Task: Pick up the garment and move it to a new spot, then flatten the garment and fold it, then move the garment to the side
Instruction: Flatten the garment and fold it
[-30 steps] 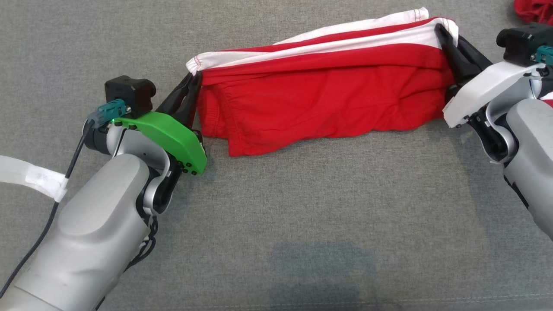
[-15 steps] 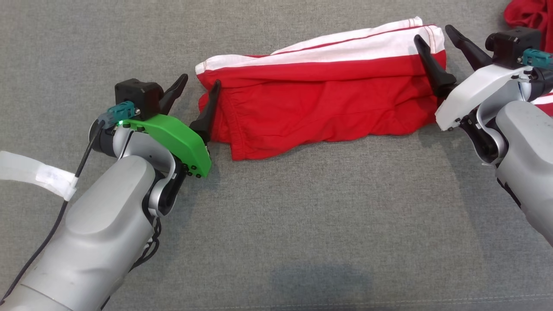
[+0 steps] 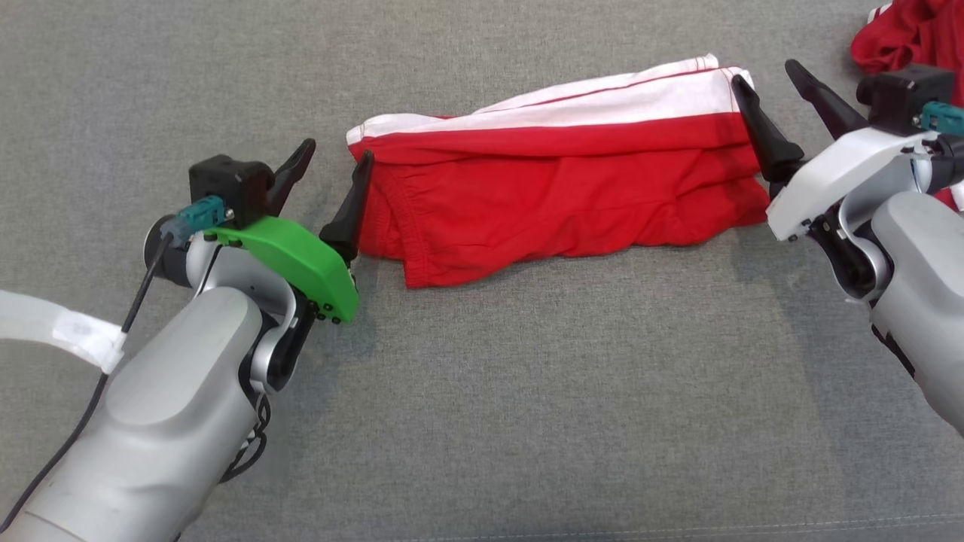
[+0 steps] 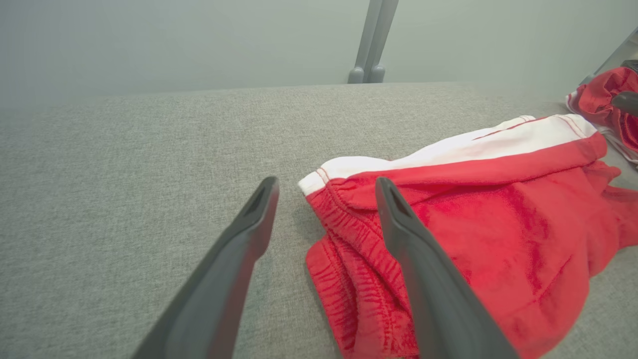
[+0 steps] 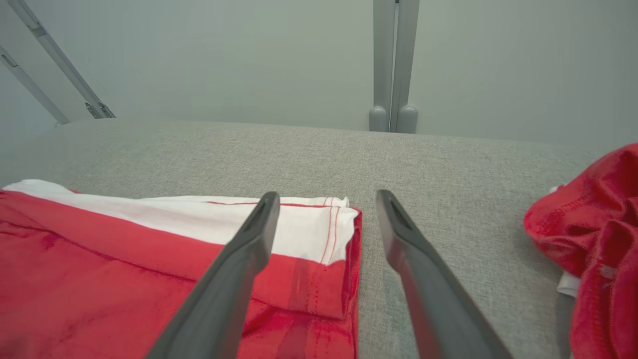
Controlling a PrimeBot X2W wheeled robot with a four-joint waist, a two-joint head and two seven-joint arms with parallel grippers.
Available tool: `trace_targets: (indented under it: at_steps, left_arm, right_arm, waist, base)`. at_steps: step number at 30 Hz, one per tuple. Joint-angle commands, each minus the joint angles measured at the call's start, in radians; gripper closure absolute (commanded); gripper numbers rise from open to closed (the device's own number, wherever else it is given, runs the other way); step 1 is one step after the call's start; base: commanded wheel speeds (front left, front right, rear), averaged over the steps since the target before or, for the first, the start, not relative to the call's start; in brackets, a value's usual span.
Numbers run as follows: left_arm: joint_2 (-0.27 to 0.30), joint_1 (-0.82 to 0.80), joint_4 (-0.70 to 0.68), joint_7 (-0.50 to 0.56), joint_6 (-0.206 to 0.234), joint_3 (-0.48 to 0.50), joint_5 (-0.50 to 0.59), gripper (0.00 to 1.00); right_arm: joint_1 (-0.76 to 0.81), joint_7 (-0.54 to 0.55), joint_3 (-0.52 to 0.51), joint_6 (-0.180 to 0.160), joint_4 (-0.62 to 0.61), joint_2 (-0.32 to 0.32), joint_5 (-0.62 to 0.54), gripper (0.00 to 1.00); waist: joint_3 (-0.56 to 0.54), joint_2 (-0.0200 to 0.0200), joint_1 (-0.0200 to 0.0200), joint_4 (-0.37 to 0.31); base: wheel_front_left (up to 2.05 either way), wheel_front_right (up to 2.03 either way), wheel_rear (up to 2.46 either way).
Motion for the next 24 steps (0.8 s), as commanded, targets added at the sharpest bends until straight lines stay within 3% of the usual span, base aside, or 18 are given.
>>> trace_targets:
  at_steps: [1,9,16,24]
  left_arm:
    - [0.009,0.015,-0.005,-0.01,0.006,0.001,0.007,0.0]
    - [0.048,0.098,-0.096,-0.069,0.049,0.002,0.031,0.0]
    - [0.08,0.185,-0.204,-0.08,0.081,-0.02,0.049,0.0]
    - [0.11,0.258,-0.263,-0.08,0.11,-0.021,0.031,0.0]
  right_arm:
    - [0.02,-0.006,-0.005,-0.002,-0.004,-0.004,-0.001,0.0]
    - [0.084,-0.006,-0.015,-0.002,0.011,-0.01,0.048,0.0]
    - [0.076,0.09,-0.022,-0.001,0.102,0.011,0.176,0.0]
    - [0.039,0.208,-0.033,-0.001,0.229,0.024,0.245,0.0]
  waist:
    - [-0.018,0.0,0.0,0.002]
    - [-0.073,0.0,0.0,0.021]
    - [-0.067,0.0,0.0,0.065]
    - [-0.074,0.0,0.0,0.104]
  base:
    - [0.0,0.0,0.0]
    - [0.0,0.0,0.0]
    - [0.0,0.0,0.0]
    - [0.0,0.0,0.0]
